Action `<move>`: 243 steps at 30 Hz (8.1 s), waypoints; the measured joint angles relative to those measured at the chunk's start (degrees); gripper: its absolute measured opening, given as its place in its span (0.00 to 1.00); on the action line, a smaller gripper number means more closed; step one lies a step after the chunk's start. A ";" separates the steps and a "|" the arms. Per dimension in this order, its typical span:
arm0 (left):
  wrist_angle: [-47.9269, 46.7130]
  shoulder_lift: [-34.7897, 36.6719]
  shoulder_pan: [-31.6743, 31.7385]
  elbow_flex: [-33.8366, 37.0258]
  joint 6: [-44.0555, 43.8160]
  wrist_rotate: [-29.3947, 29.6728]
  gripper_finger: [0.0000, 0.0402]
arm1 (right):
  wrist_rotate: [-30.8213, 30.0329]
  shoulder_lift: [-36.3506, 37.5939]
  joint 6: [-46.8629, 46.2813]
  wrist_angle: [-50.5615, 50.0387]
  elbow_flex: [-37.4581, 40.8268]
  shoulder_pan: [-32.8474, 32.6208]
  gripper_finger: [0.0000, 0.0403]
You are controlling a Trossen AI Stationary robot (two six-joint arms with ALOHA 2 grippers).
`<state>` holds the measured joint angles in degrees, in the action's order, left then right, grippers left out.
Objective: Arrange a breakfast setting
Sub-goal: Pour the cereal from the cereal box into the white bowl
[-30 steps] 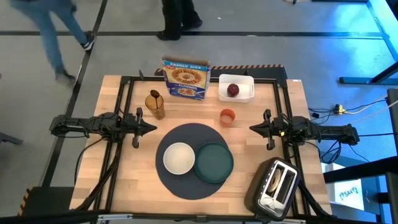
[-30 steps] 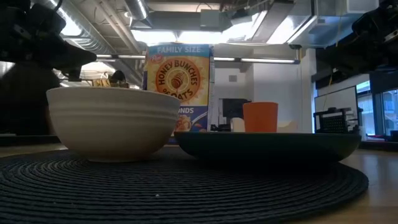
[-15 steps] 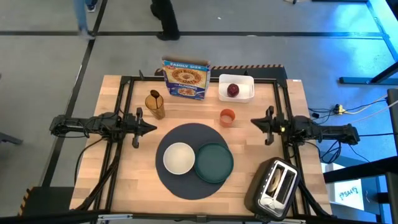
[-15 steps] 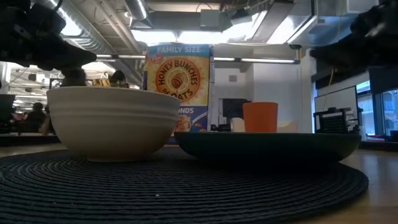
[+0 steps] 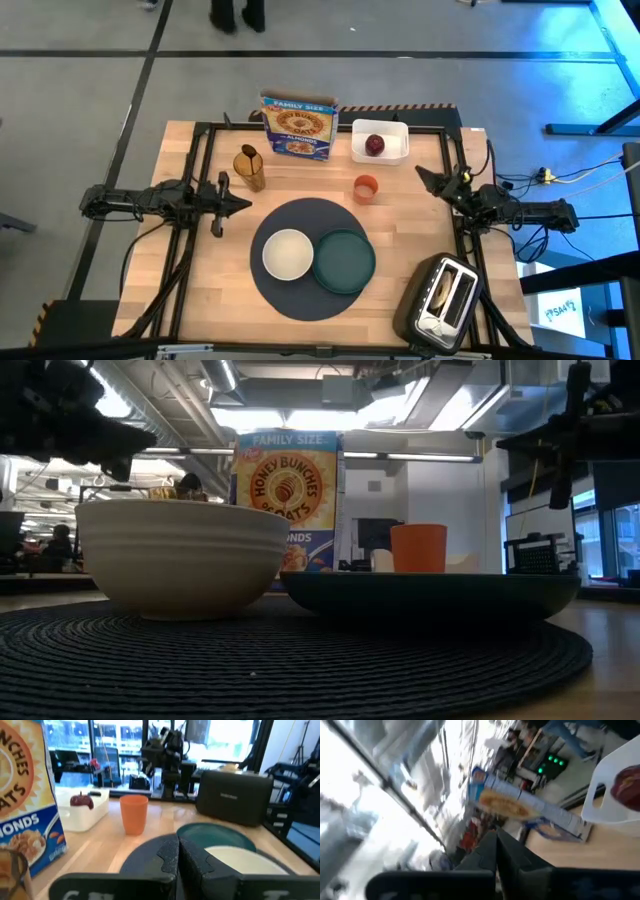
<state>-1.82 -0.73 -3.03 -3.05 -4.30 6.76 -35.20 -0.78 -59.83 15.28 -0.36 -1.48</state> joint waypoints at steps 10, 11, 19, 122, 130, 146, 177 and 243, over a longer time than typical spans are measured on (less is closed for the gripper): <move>15.17 -0.86 0.00 -1.32 -14.14 1.85 0.00 | 0.11 -0.73 4.82 12.47 -1.08 0.02 0.00; 13.82 -1.10 0.02 -2.44 -13.50 2.24 0.00 | 1.01 -1.39 6.78 13.16 -2.18 0.02 0.00; -4.08 -13.57 3.60 -22.50 -7.40 15.47 0.14 | 4.25 -14.24 30.46 15.74 -13.49 0.02 0.06; -17.79 -66.74 21.77 -63.69 17.94 -19.29 0.35 | 36.32 -86.78 61.55 -55.28 -98.90 12.04 0.00; -23.25 -59.90 21.77 -63.69 17.93 -12.71 0.62 | 39.70 -79.46 59.74 -51.04 -98.95 14.01 0.00; -21.16 -62.16 21.74 -63.65 17.91 -11.55 0.90 | 46.41 -73.68 58.84 -46.11 -99.01 15.78 0.00; -58.02 -55.90 15.31 -72.85 35.99 -10.35 0.01 | 30.40 -68.89 58.99 -41.28 -99.06 15.76 0.30; -64.48 -63.04 1.77 -81.11 109.94 19.38 0.01 | 41.46 -103.42 37.05 -33.33 -85.13 -3.90 0.31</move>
<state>-66.30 -63.77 -1.25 -84.16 105.64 26.14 6.26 -104.19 -22.79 -18.06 -85.49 -5.38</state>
